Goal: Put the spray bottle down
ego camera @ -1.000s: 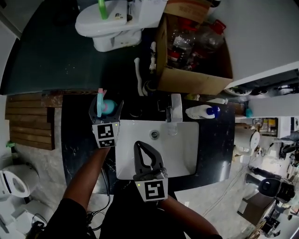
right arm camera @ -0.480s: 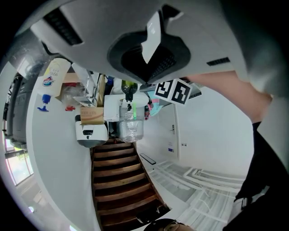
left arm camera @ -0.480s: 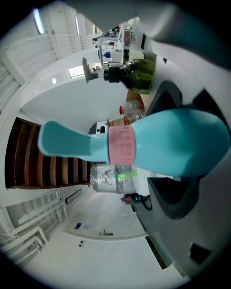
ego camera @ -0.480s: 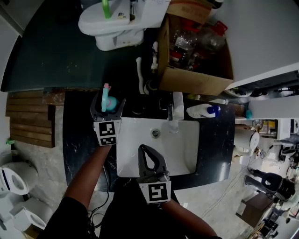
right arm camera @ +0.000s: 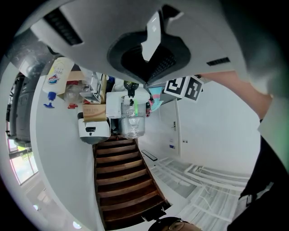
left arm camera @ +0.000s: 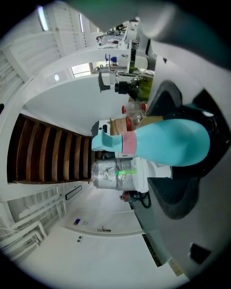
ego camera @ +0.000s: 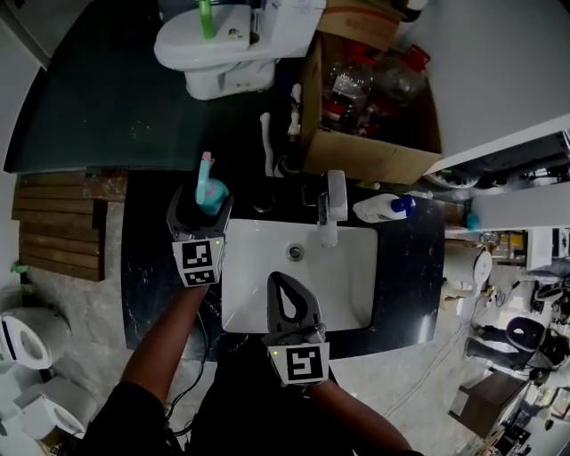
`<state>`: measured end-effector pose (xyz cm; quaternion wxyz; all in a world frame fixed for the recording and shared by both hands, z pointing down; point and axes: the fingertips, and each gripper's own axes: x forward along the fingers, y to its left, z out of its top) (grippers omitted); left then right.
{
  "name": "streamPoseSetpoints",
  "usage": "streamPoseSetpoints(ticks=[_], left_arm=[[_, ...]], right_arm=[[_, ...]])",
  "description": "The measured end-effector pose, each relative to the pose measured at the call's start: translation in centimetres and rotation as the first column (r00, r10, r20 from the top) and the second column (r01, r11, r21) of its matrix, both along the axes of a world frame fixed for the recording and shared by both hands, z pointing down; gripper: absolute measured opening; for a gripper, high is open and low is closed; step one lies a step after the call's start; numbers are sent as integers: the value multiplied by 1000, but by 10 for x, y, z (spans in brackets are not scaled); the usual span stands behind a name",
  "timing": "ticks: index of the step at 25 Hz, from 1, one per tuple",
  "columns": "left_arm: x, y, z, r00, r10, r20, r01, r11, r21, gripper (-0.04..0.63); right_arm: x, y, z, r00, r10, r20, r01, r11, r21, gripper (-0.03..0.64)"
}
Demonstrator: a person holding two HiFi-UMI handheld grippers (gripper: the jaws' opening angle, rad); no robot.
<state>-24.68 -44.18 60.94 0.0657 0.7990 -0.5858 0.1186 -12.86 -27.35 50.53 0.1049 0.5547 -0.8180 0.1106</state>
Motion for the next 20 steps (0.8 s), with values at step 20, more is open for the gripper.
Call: streamPoseSetpoints(ticks=[20], left_arm=[[57, 120, -64, 999, 42, -23, -41, 999, 27, 423]], right_arm=[[48, 29, -36, 1000, 16, 5, -16, 998, 60, 15]])
